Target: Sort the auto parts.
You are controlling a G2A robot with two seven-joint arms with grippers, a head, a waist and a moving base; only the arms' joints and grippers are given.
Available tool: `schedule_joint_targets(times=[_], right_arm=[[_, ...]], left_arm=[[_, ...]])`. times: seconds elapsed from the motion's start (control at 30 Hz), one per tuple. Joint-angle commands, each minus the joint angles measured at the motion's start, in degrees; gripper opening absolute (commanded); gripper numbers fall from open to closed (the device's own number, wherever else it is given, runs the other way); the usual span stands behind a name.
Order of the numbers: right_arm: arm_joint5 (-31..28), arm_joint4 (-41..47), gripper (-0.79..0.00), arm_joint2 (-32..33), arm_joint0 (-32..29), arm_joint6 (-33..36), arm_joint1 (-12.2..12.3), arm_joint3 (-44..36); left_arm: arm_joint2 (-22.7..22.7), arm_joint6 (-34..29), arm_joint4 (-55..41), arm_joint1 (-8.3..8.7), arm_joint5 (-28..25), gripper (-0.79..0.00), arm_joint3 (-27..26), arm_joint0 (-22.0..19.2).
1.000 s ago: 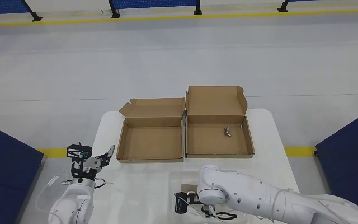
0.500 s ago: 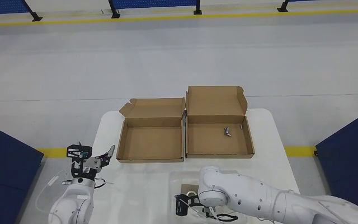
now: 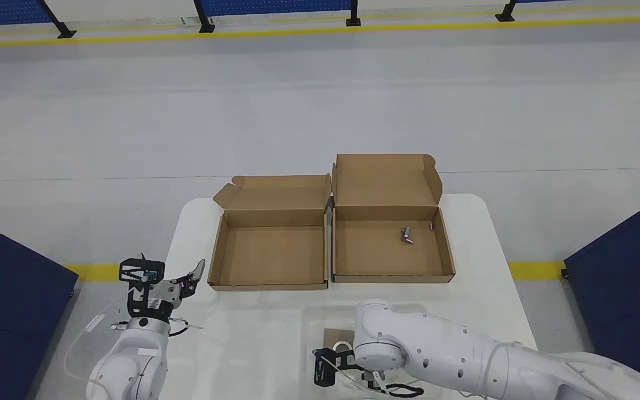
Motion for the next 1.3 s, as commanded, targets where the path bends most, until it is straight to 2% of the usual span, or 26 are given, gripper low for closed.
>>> schedule_joint_targets(times=[0.0,0.23,0.43,0.47,0.5,0.53,0.77,1.0,1.27], right_arm=[[0.1,-0.2,-0.68,0.1,-0.1,0.1,-0.1,0.1],[0.4,-1.0,-0.616,0.4,-0.7,0.4,-0.2,-0.2],[0.3,-1.3,-0.653,0.6,-1.3,0.4,-0.4,0.2],[0.3,-1.3,-0.683,0.6,-1.4,0.5,-0.4,0.3],[0.4,-1.5,-0.763,0.6,-1.5,0.5,-0.4,0.5],[0.6,-1.8,-0.785,0.5,-1.5,0.5,-0.5,0.5],[3.3,-1.6,-0.785,0.7,-0.6,0.5,0.5,-1.9],[6.1,1.9,-0.785,2.5,2.0,0.5,4.0,-6.5],[6.3,1.9,-0.785,2.6,2.1,0.5,4.2,-6.8]], left_arm=[[0.0,0.0,0.0,0.0,0.0,0.0,0.0,0.0],[0.0,0.0,0.0,0.0,0.0,0.0,0.0,0.0],[0.0,0.0,0.0,0.0,0.0,0.0,0.0,0.0],[0.0,0.0,0.0,0.0,0.0,0.0,0.0,0.0],[0.0,0.0,0.0,0.0,0.0,0.0,0.0,0.0],[0.0,0.0,0.0,0.0,0.0,0.0,0.0,0.0],[0.0,0.0,0.0,0.0,0.0,0.0,0.0,0.0],[0.0,0.0,0.0,0.0,0.0,0.0,0.0,0.0],[0.0,0.0,0.0,0.0,0.0,0.0,0.0,0.0]])
